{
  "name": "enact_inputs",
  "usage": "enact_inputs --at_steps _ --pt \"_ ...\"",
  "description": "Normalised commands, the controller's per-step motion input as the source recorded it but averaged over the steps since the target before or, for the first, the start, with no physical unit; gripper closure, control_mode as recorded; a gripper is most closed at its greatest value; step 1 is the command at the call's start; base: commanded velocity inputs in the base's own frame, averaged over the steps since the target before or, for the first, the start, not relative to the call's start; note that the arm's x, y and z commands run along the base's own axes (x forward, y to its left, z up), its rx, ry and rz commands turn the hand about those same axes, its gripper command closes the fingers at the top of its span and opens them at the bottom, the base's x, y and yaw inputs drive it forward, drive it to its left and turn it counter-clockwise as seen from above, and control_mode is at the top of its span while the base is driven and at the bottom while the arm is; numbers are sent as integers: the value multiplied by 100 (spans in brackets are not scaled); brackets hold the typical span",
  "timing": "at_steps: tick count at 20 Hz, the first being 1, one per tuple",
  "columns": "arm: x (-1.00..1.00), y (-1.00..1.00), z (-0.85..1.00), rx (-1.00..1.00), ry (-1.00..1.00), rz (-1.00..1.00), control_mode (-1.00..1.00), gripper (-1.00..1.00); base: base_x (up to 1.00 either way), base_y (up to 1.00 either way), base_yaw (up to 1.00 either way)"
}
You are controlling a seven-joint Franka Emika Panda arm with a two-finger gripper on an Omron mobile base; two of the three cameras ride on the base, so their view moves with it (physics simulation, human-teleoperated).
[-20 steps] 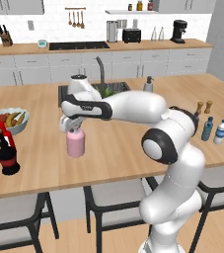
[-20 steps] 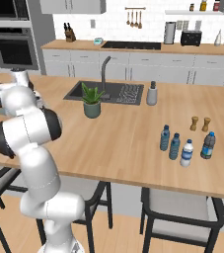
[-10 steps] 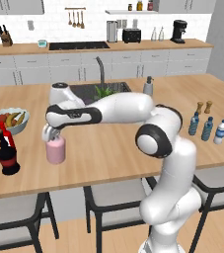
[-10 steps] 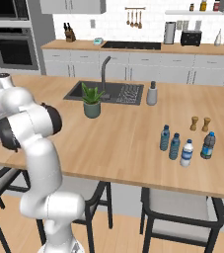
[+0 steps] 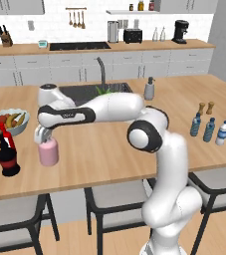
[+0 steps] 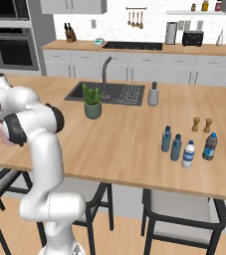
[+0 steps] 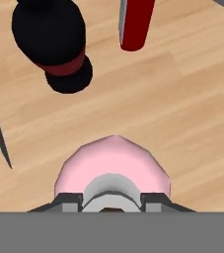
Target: Move the plastic bottles in the middle to the plastics group, and the glass bottles in the middle to the glass group.
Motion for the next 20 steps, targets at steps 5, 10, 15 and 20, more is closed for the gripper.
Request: enact_inputs --at_steps 5,10,15,20 --pt "27 36 0 -4 3 9 -100 100 0 0 0" --pt "4 20 -41 0 -1 7 -100 100 0 0 0" --pt "1 18 -52 0 -13 7 -100 100 0 0 0" --pt "10 26 -2 0 -9 8 -100 100 0 0 0"
